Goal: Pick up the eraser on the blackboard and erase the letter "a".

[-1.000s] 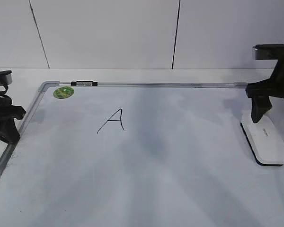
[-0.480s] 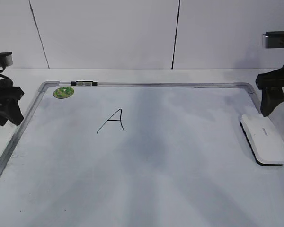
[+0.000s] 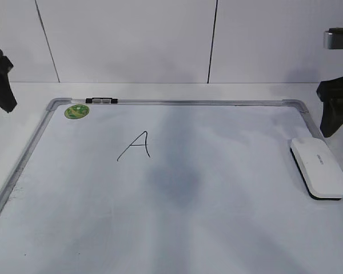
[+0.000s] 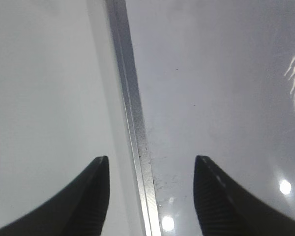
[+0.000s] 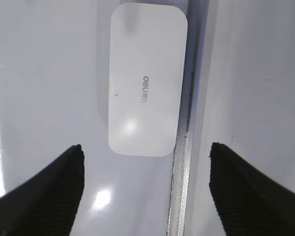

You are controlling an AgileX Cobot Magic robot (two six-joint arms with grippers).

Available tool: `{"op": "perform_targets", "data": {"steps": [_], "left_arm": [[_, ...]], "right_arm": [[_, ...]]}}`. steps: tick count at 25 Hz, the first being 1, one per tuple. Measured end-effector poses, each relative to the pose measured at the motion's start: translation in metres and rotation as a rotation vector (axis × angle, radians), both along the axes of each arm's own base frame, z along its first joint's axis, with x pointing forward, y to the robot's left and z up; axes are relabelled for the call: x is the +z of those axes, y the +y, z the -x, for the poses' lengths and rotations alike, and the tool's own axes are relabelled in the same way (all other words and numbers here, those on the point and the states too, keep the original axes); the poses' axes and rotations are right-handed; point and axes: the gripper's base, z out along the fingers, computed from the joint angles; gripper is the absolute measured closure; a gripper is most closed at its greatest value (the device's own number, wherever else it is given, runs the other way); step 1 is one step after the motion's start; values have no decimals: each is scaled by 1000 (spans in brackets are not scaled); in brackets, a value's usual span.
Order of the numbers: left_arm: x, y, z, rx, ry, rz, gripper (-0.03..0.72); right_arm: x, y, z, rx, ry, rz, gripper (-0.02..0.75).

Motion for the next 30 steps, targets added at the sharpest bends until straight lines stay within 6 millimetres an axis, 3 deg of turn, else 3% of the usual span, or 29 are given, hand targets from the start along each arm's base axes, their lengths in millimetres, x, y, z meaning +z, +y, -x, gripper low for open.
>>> {"op": "perform_targets", "data": {"steps": [7,17,20,23,30], "left_arm": [[65,-6,35,31,-152,14,276],[145,-37,106,-58,-386,59,276],[153,-33,133,-53,-422,60,276],[147,-29,163,-52,-421,57,276],[115,-18,235,-51,-408,23,276]], "right_arm": [[20,-2,28,0,-52,-6,134],[56,-8,102,-1,-193,-25,142],[63,-10,128,-1,-243,-29,143],[68,-12,155,0,-296,-33,144],[59,-16,208,0,-373,-45,145]]}}
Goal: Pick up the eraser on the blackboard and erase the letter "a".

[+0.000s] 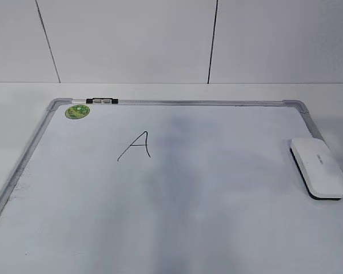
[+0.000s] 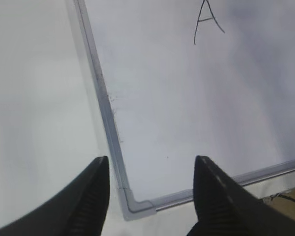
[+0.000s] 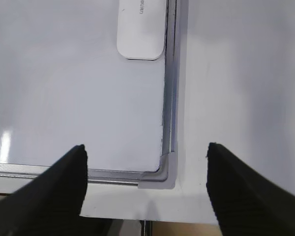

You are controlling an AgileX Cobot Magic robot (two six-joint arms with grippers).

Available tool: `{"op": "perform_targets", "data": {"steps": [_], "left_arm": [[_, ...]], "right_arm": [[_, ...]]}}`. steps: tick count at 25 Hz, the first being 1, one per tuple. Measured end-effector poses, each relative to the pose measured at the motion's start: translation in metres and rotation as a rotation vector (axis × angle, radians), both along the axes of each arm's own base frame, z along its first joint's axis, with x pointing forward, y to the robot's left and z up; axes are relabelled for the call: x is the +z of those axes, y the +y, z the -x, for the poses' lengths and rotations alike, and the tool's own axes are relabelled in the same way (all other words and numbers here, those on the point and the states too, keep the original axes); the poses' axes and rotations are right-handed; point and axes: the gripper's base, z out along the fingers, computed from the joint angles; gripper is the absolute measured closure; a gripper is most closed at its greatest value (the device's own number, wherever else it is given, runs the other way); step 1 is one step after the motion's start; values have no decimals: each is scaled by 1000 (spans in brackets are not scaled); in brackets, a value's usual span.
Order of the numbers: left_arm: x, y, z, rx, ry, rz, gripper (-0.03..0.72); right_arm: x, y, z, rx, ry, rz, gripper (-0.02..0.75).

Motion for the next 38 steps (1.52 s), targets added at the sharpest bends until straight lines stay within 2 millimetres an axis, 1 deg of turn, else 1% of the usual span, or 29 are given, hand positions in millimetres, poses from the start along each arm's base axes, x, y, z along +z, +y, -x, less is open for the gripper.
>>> {"op": "perform_targets", "data": {"steps": [3,5,7,11,15,18,22,26,29,32,35,38], "left_arm": [[-16,5,28,3,-9,-13,276],[-24,7,46,4,-28,-15,276],[-34,9,60,5,-35,-19,276],[-57,14,81,13,-42,-45,276],[-79,17,94,15,-32,-52,276],[-95,18,100,16,-10,-64,276],[-110,21,107,22,-1,-86,276],[-110,21,105,31,-55,-80,276],[-109,21,103,37,-88,-76,276],[-110,21,100,42,-113,-72,276],[-115,21,97,47,-121,-70,276],[-115,21,97,48,-126,-69,276]], "right_arm": [[-9,-1,20,1,-22,-3,145],[-20,-2,30,1,-21,-5,145],[-29,-3,41,2,-29,-7,145],[-49,-5,61,3,-44,-8,145],[-63,-6,75,17,-70,0,145],[-70,-7,82,31,-99,7,145],[-70,-8,87,39,-149,28,145],[-69,-9,85,37,-182,40,145],[-75,-9,82,37,-198,39,145],[-76,-9,81,37,-205,41,145],[-75,-9,80,37,-211,40,145],[-75,-9,80,37,-212,40,145]]}}
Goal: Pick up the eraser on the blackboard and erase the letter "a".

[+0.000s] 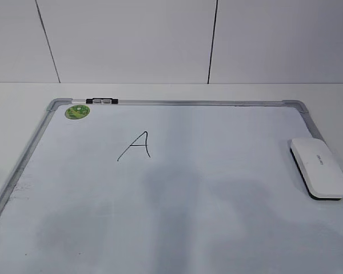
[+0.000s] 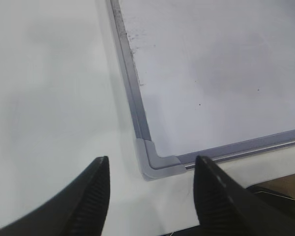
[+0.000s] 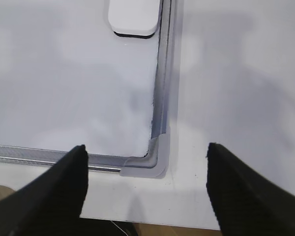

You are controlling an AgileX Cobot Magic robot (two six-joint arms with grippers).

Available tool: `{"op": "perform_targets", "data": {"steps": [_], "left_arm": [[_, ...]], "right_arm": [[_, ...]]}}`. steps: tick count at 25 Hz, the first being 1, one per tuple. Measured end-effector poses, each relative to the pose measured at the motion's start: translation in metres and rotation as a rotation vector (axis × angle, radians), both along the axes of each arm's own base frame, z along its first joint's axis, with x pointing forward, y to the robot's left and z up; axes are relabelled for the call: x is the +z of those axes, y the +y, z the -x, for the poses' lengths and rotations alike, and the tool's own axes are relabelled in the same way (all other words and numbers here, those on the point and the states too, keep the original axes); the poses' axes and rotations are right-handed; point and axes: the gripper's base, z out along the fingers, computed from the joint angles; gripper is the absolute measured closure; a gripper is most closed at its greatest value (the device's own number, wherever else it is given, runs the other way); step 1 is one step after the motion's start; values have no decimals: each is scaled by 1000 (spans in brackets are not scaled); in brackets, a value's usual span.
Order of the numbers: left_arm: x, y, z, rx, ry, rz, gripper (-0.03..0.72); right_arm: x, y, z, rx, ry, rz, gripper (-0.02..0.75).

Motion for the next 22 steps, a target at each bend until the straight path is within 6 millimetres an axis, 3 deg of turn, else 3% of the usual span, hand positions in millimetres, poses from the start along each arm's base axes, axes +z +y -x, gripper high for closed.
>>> {"op": "perform_targets", "data": {"steps": [22], "left_arm": [[1,0,2,7,-14,4,276]], "right_arm": [[0,0,2,-3,-13,-1,145]]}}
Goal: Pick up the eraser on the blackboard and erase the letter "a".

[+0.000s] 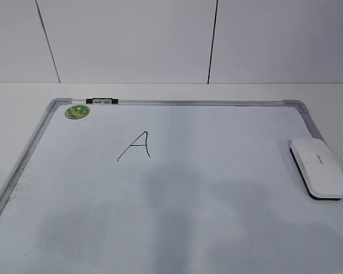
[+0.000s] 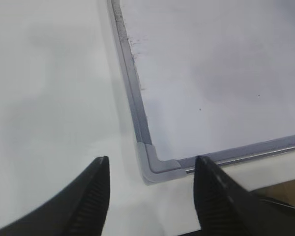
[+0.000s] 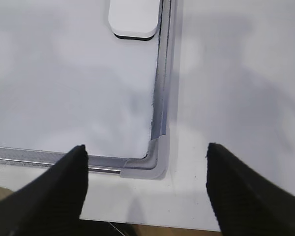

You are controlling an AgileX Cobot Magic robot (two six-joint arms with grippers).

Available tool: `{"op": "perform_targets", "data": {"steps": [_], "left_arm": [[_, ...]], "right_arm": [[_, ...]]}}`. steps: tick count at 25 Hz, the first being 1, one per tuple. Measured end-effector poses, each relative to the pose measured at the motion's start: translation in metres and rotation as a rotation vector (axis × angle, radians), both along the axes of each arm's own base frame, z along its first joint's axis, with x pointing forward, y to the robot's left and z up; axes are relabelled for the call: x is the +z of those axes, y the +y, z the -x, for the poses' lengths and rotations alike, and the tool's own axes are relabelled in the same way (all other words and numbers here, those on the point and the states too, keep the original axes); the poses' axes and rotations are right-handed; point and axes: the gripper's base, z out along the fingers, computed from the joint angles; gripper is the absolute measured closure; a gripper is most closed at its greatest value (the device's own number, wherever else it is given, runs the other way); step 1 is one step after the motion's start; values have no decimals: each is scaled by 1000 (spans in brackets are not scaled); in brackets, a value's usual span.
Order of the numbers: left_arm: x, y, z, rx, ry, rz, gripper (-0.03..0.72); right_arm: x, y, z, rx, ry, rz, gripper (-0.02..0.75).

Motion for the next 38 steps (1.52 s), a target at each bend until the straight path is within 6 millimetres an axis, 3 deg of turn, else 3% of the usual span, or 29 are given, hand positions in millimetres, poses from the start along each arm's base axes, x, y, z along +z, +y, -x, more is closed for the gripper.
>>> {"op": "perform_targets", "data": {"steps": [17,38], "left_arm": [[6,5,49,85,-328,26,276],[6,5,50,83,-327,28,276]], "right_arm": [[3,-2,40,-122,-266,-5,145],[3,-2,43,-123,-285,-4,146]]}}
